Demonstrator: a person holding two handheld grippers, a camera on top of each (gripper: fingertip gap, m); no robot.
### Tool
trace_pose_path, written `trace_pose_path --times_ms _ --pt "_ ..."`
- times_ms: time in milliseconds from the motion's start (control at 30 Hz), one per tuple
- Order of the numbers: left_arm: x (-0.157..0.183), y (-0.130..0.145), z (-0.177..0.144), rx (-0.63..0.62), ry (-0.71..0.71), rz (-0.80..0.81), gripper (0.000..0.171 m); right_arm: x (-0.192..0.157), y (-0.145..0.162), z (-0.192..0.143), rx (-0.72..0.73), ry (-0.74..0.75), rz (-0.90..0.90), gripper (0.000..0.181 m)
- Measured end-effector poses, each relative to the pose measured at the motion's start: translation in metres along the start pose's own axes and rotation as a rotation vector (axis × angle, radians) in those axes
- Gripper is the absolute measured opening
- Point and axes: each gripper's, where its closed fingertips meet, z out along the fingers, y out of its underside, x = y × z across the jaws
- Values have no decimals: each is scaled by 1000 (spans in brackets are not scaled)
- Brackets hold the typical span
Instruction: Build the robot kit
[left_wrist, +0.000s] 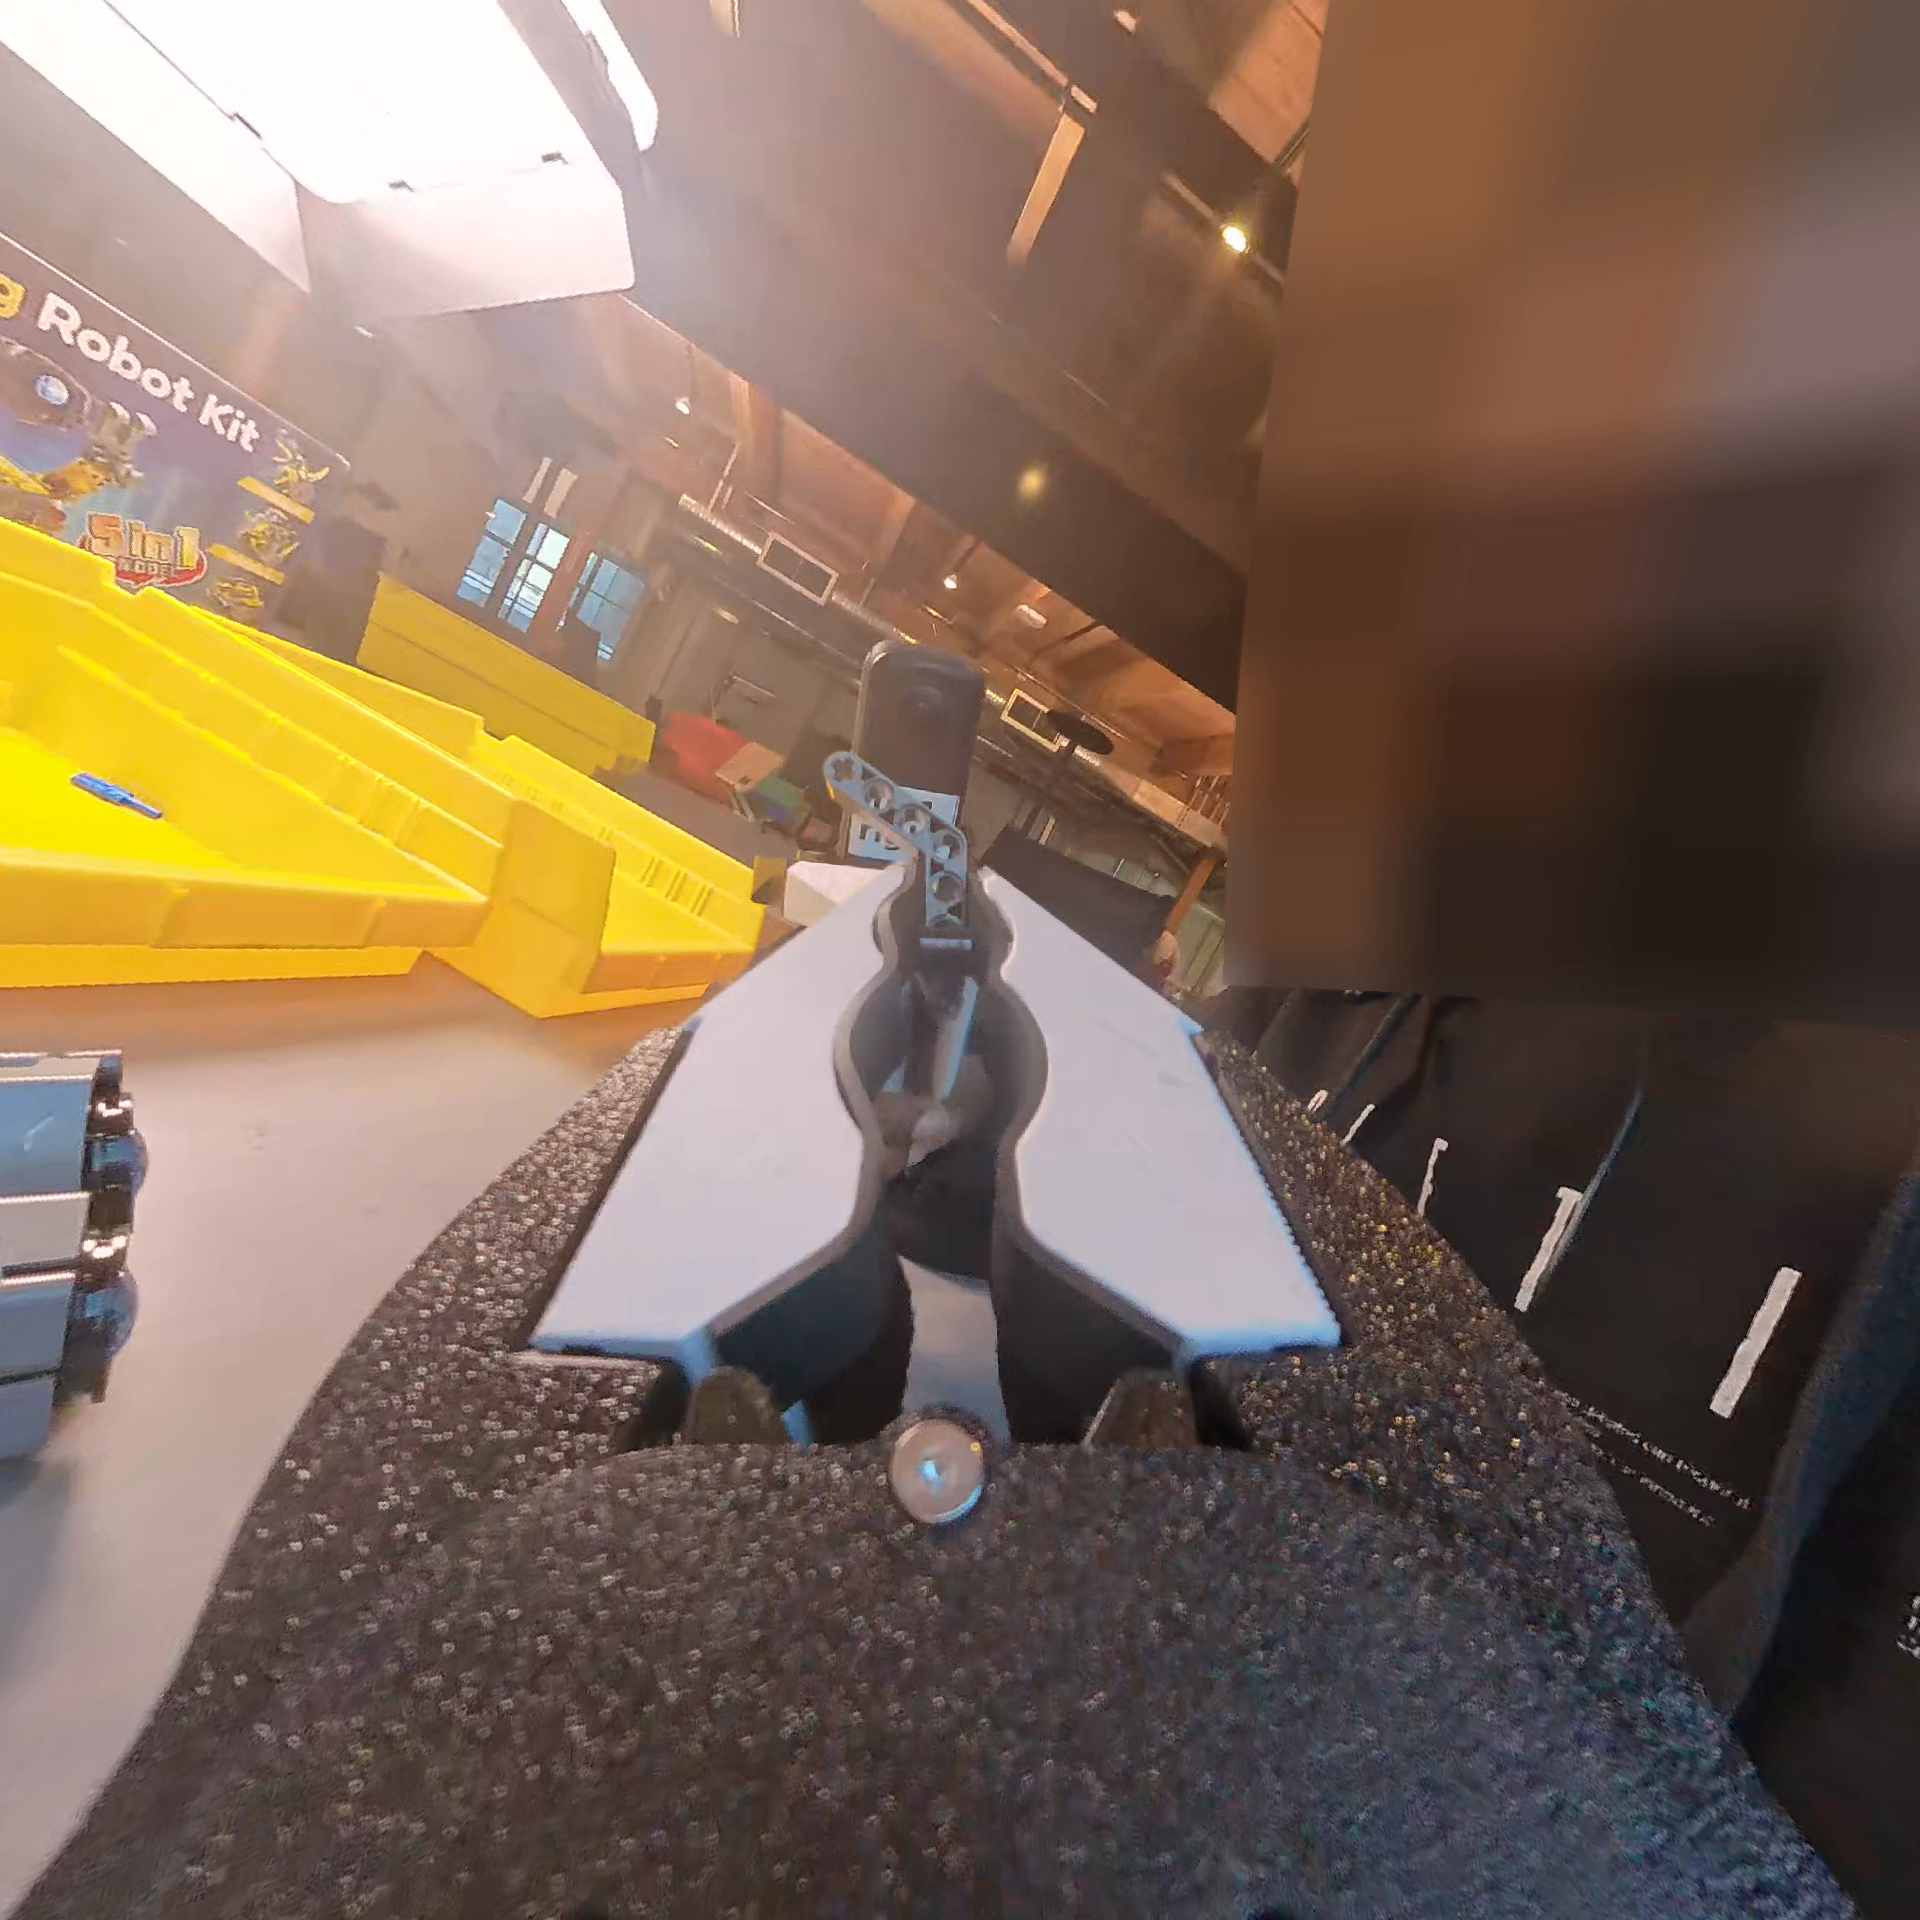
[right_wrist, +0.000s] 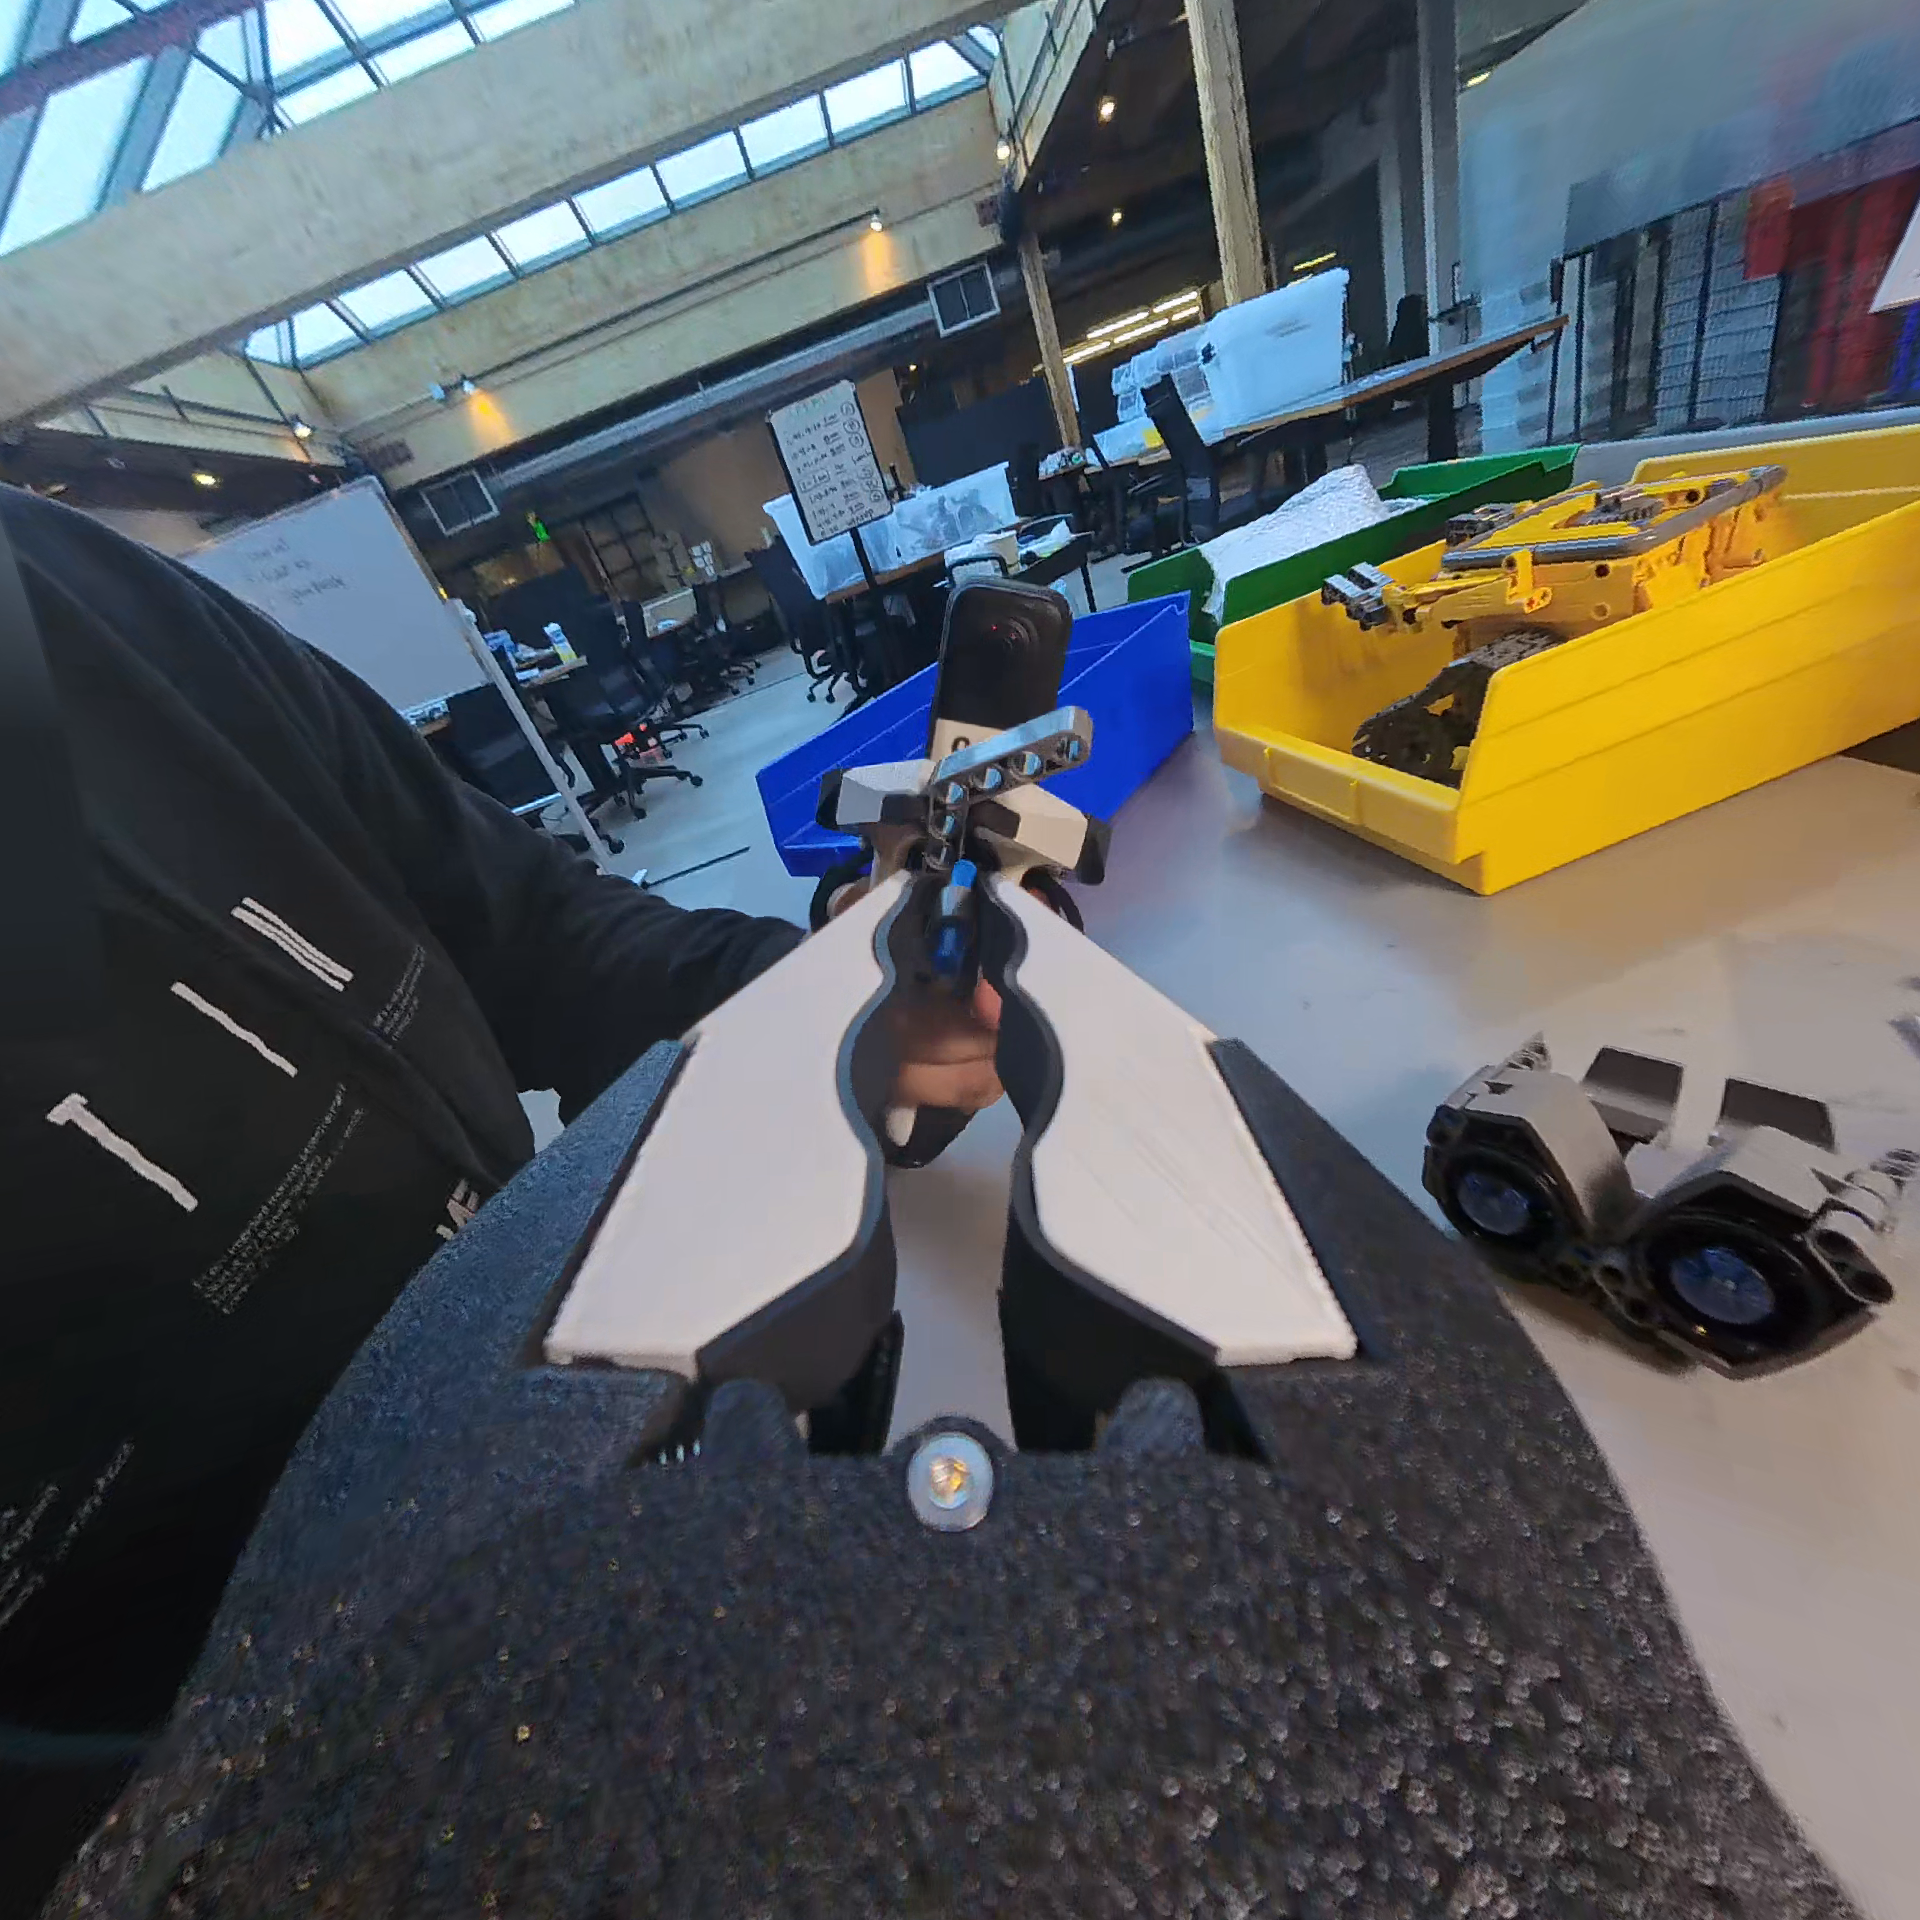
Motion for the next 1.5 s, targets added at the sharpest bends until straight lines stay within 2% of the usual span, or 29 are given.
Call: trace_pose_path --times_ms 333,467,533,667,833,900,967,1033,1133,1200,1300,1433,1500 --pt "-26 13 -4 24 -75 -182 6 15 -2 -6 -52 108 -72 6" --pt "-25 18 -1 18 -53 -223 7 18 -8 -5 -79 107 -51 5" --pt "-21 22 1 -10 -39 -217 8 16 -8 -3 -150 70 -29 5" --pt "-10 31 6 -105 -38 -100 7 5 -11 2 -364 -28 -43 5" --pt "-1 23 0 -121 -77 60 7 -4 -9 13 -539 -85 -77 6" --pt "7 16 -2 -96 -71 126 7 -9 -1 17 -590 -98 -121 19" --pt "12 13 -3 -102 -84 207 7 -18 -6 21 -565 -117 -174 30" --pt "19 5 -5 -71 -71 242 7 -24 -22 19 -510 -118 -234 34" --pt "19 0 -8 -67 -95 286 7 -25 -38 12 -465 -89 -271 29" --pt "19 -1 -8 -80 -113 328 7 -14 -33 12 -480 -33 -218 28" --pt "15 1 -8 -113 -175 422 7 -9 -21 15 -452 -36 -66 27" --pt "6 0 -11 -167 -298 602 7 1 -14 16 -412 7 13 26" --pt "2 -3 -13 -178 -350 667 7 9 -17 13 -383 54 27 33"
